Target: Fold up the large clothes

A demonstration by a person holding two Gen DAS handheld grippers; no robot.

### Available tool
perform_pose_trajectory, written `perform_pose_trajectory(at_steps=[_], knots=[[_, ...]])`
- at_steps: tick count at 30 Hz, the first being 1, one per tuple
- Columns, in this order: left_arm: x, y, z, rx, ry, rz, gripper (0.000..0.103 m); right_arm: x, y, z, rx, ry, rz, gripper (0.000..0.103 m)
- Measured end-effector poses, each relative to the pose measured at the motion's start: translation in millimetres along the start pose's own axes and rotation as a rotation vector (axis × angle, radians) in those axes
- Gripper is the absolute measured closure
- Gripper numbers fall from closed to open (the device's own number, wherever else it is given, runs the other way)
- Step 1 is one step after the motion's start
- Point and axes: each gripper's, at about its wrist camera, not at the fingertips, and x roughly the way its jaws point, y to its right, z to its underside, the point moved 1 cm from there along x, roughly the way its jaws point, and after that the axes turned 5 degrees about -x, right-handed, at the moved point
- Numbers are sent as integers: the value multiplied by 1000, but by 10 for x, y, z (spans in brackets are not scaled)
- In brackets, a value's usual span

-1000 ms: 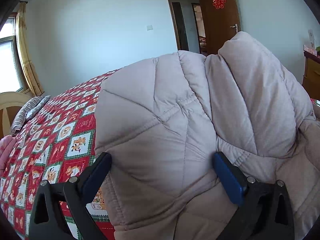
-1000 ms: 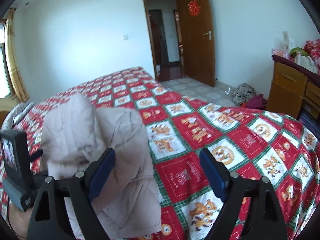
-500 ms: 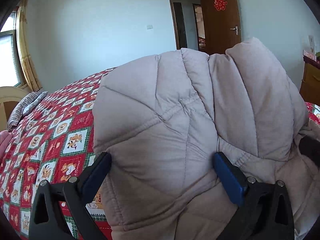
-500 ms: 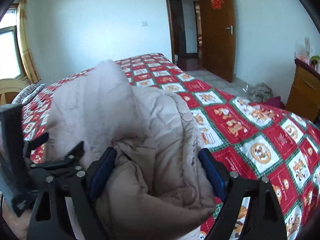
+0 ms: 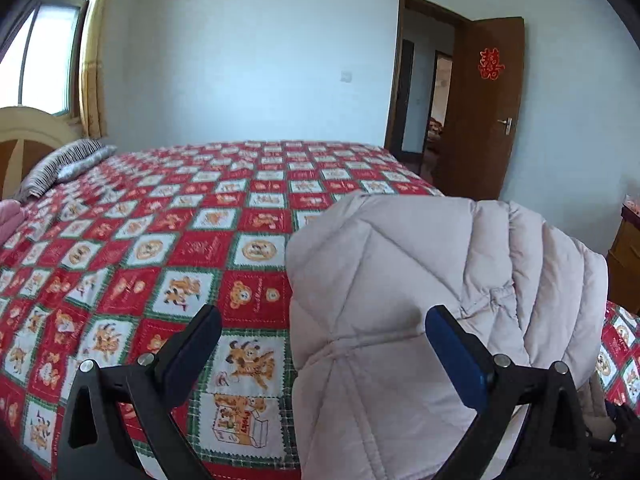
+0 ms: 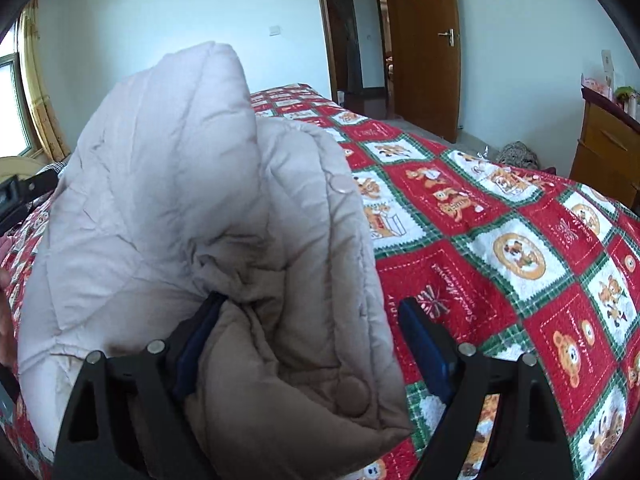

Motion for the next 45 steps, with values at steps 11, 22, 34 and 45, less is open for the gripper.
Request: perform_pose_trajectory(at_steps=[11,22,34,45], knots=[[169,406,195,185,-21,-96,1,-572,-36,-352,-55,58,21,15],[131,447,63,151,-13,-106,1,-212,-507,-960,-111,95,-58,31],[540,290,155,31,-134,-76,1,426,-363,-772,-24,-17,-124,28],[707,284,285,2,-170,-78,1,639,-364,-618,-14,-56,-147,22]])
